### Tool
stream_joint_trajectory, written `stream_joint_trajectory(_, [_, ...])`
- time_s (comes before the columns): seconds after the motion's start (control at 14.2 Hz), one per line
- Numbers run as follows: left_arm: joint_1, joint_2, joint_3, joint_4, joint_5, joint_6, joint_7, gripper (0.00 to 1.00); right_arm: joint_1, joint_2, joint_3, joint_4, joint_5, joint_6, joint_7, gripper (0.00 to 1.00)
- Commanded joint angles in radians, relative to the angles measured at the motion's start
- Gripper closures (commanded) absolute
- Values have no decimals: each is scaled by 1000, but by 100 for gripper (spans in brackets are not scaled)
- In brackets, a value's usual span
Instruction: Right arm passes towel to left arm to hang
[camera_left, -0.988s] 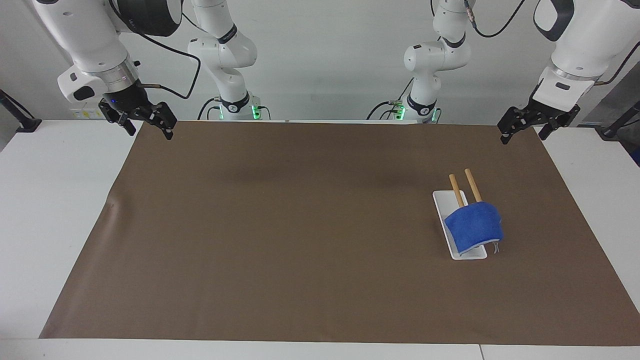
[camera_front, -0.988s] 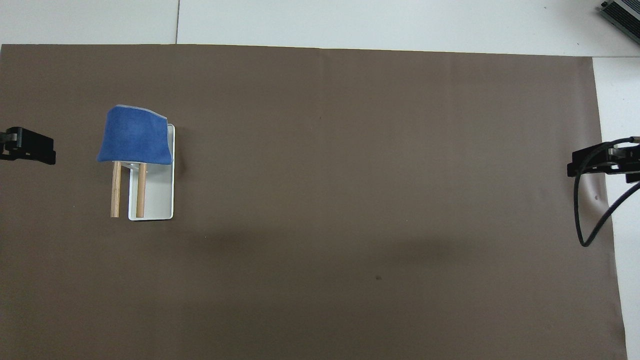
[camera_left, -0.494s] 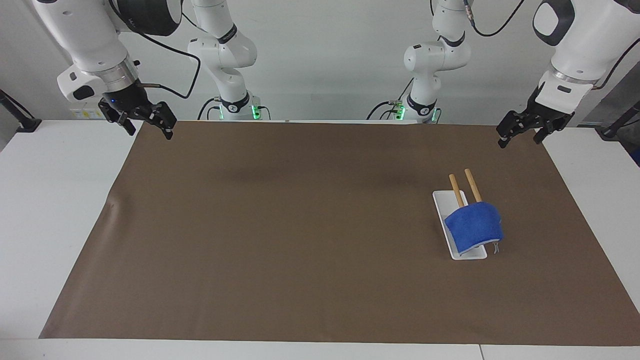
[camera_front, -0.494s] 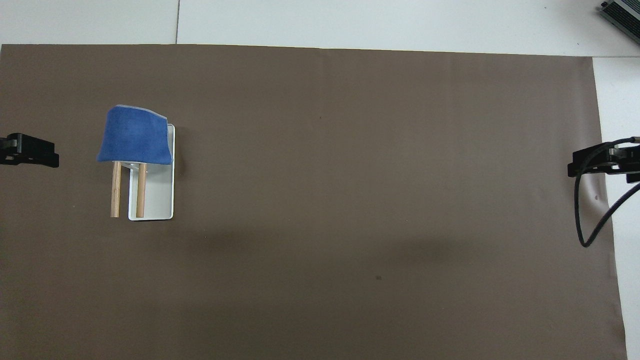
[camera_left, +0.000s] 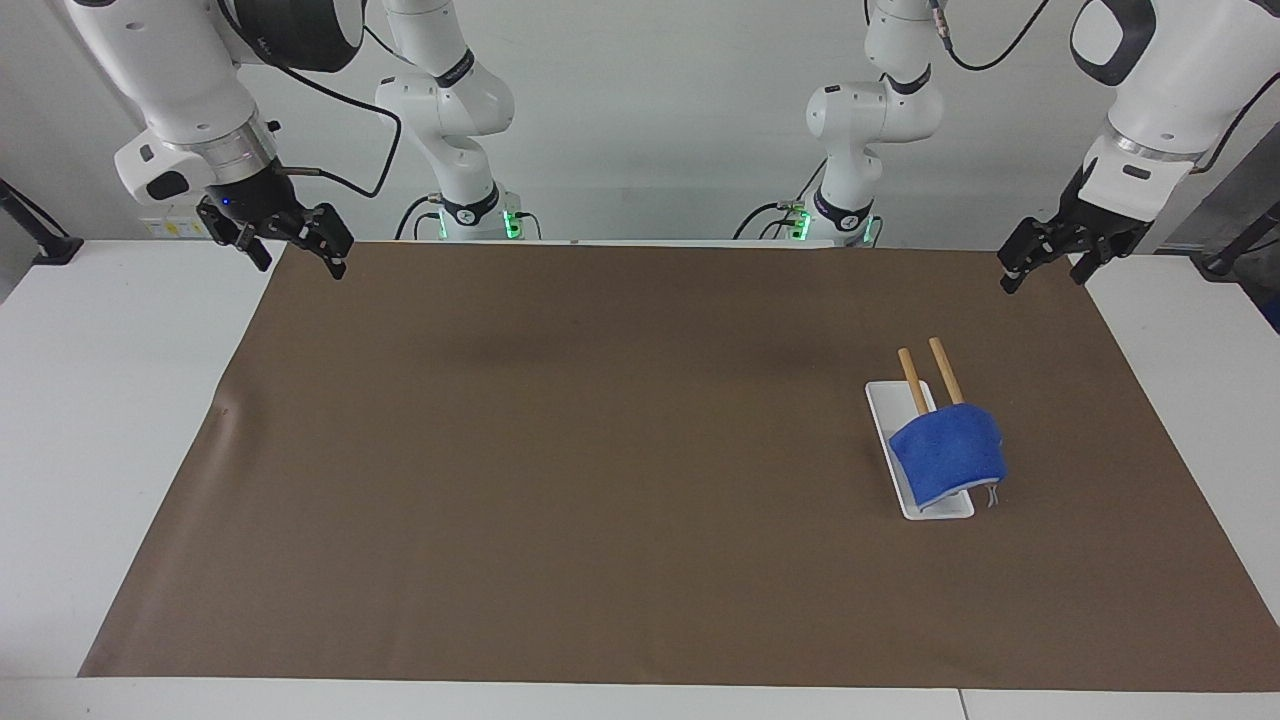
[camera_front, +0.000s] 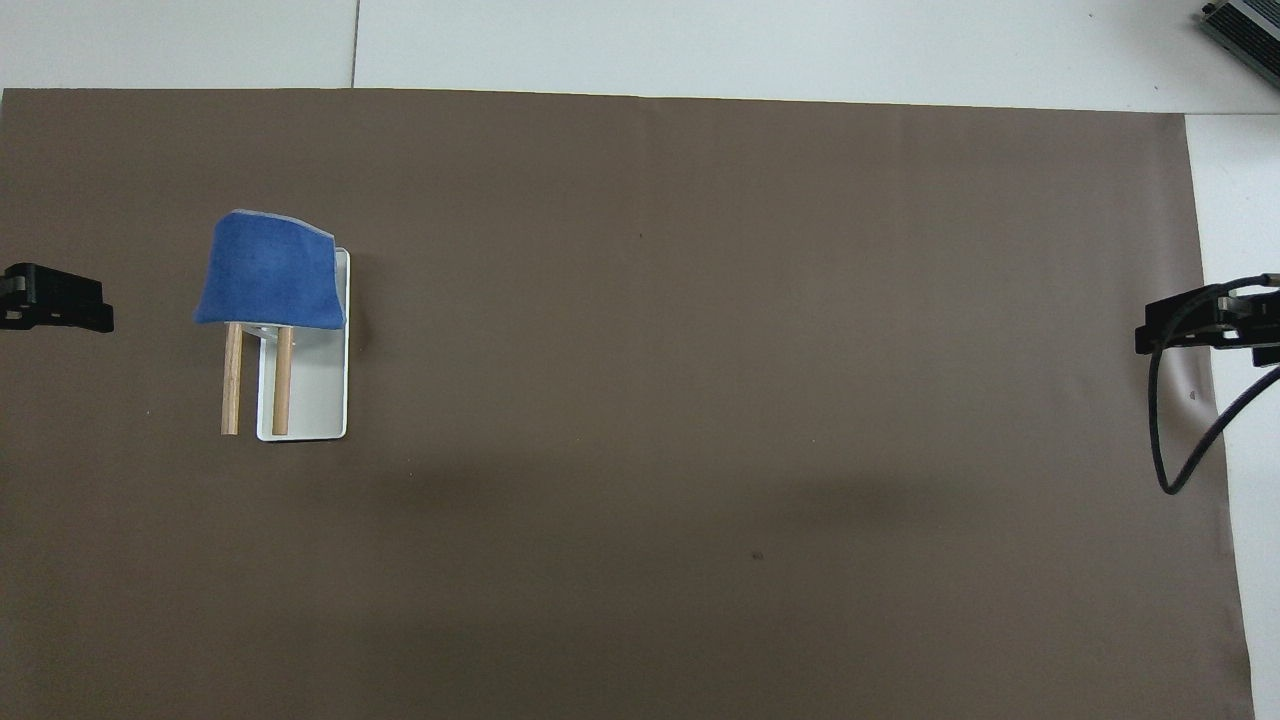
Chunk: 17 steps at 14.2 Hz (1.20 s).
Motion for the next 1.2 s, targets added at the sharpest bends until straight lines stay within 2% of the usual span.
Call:
stream_joint_trajectory(0.0, [37,-23,-38,-29,-9,22,-12,0,-4,-27,0,-32,-2,10,-15,0])
stream_joint_trajectory(0.35, [79,-22,-95,-29,-7,23,2,0,-4,-27,2,-30,-2,10,-13,0])
stream_joint_trajectory(0.71, [80,-22,-99,-30,-3,22,80,0,-4,-27,2,-30,-2,10,-13,0])
stream_joint_trajectory(1.13, [80,-25,-99,-35,-3,22,80,0,-4,-29,2,-30,0,12,-15,0])
